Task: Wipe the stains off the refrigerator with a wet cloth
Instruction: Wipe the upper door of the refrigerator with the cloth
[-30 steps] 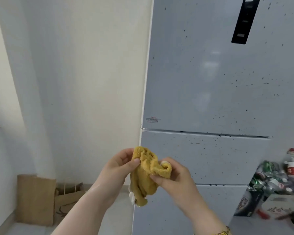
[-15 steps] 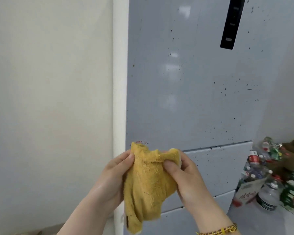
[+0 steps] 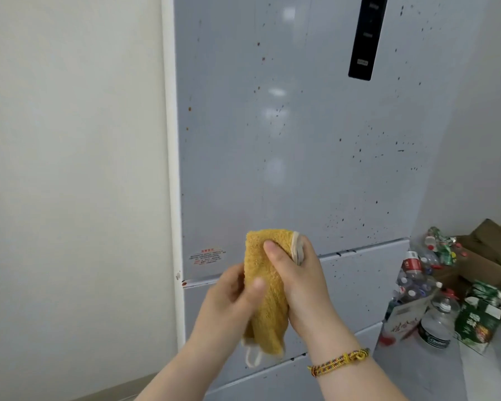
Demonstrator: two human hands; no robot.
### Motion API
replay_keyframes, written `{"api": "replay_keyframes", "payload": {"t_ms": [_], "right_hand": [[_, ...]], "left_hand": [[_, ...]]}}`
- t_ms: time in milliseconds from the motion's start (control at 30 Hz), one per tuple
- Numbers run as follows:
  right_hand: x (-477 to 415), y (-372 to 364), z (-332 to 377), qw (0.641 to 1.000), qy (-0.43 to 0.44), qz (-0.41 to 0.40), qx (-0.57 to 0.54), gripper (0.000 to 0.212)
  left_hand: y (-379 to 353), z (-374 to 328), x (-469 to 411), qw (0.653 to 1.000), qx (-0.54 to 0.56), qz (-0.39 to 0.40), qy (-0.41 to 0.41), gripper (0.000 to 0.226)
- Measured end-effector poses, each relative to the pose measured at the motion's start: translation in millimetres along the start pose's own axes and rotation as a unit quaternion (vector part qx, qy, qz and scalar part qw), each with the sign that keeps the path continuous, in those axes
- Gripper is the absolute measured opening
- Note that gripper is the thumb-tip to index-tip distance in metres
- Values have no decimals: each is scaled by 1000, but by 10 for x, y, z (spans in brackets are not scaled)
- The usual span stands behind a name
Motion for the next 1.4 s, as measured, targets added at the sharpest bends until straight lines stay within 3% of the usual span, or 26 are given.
{"api": "replay_keyframes", "payload": {"t_ms": [67, 167, 267, 367, 467, 667, 767, 867, 967, 1067, 1100, 1200, 1267, 1333, 1400], "right_hand": [[-85, 29, 116, 1000, 10, -13, 0, 16], [-211, 75, 216, 999, 31, -35, -4, 20], [-365, 191, 277, 998, 7, -62, -17, 16], [-438, 123, 372, 997, -64, 36, -39, 14], [-391, -43, 445, 983, -86, 160, 39, 11], [-561, -125, 781, 988, 67, 103, 94, 18], [-767, -298, 1254, 975, 182, 80, 95, 22], [-979, -526, 1824, 937, 312, 77, 136, 16], [-1240, -845, 2351, 900, 404, 84, 142, 36], [-1431, -1192, 2776, 853, 486, 61, 180, 41], [-1458, -1277, 2891, 821, 529, 31, 212, 40], [-1450, -1465, 3043, 671, 674, -74, 298, 38], [-1405, -1541, 3020, 599, 730, -102, 311, 26], [-1377, -1603, 2936, 567, 742, -72, 350, 15], [-1394, -1615, 2796, 577, 712, 1, 400, 30]], "left_hand": [[-161, 32, 7, 998, -47, 29, 4, 37], [-183, -3, -80, 989, -143, -36, 19, 23], [-244, -81, -191, 988, -155, -26, 7, 12], [-236, -164, -253, 995, -91, -38, -11, 13], [-103, -325, -312, 991, -52, -112, -44, 18], [-25, -739, -392, 972, -149, -145, -110, 25], [229, -1083, -449, 933, -228, -220, -172, 32], [580, -1517, -538, 870, -306, -316, -221, 35], [879, -1984, -716, 810, -383, -374, -240, 47], [1049, -2435, -906, 754, -462, -391, -255, 56], [1082, -2550, -962, 736, -490, -393, -254, 59], [1105, -2788, -1098, 676, -561, -395, -267, 66], [1078, -2905, -1171, 650, -585, -394, -283, 74], [1038, -2953, -1241, 642, -596, -389, -285, 84], [1035, -2948, -1309, 636, -606, -385, -283, 91]]}}
Point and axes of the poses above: each hand's wrist, its own x-axis away from the middle knuckle, its own y-axis out of the back of the hand, z = x × y, the point moved 7 cm from there along -x, towards the middle knuckle, and after that the axes turned 12 degrees about -x, right-handed, at the moved point
